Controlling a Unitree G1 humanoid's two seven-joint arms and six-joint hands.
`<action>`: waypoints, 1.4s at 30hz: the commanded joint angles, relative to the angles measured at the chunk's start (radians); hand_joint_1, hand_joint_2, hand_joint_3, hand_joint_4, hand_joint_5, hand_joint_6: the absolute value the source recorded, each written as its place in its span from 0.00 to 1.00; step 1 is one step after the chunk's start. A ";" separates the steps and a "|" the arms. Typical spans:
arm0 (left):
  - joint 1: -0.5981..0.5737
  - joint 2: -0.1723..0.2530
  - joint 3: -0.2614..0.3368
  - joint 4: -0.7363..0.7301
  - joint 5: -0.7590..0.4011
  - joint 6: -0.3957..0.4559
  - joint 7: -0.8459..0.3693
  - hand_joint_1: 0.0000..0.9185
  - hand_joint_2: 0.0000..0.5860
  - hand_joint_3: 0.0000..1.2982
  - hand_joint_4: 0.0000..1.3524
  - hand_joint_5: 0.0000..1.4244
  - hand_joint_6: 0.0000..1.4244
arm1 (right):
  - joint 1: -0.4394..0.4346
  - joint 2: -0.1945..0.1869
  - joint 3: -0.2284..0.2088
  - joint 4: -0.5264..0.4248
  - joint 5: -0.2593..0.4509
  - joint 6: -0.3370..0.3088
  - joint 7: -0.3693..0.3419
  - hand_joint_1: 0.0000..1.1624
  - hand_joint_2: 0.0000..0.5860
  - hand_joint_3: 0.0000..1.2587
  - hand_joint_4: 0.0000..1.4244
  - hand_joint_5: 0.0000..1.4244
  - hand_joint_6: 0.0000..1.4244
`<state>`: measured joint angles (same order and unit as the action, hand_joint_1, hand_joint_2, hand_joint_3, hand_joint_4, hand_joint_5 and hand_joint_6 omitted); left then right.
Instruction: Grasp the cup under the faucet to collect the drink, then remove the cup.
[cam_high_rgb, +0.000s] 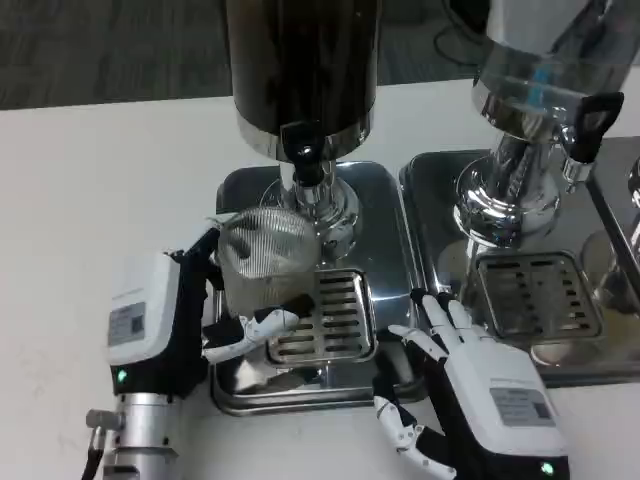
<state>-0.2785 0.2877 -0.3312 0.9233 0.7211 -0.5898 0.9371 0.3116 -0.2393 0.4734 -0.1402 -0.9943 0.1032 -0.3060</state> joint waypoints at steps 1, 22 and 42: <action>-0.053 -0.023 -0.026 0.033 0.009 -0.004 0.005 0.56 0.09 0.36 0.43 0.57 0.70 | 0.014 0.003 -0.012 -0.032 -0.007 0.013 -0.012 0.20 0.78 0.23 0.02 0.00 0.08; -0.091 -0.058 -0.106 0.127 0.015 0.049 -0.015 0.34 0.07 0.31 0.39 0.54 0.65 | 0.030 0.002 -0.021 -0.052 0.010 0.014 0.003 0.20 0.79 0.23 0.02 0.00 0.08; 0.112 0.052 -0.017 -0.162 -0.048 0.102 -0.101 0.00 0.00 0.01 0.00 0.22 0.26 | -0.005 -0.012 -0.035 -0.016 0.045 -0.023 0.000 0.19 0.79 0.22 0.01 0.00 0.07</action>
<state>-0.2226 0.3073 -0.3704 0.8256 0.6788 -0.4983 0.8500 0.3160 -0.2470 0.4389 -0.1639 -0.9526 0.1005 -0.2953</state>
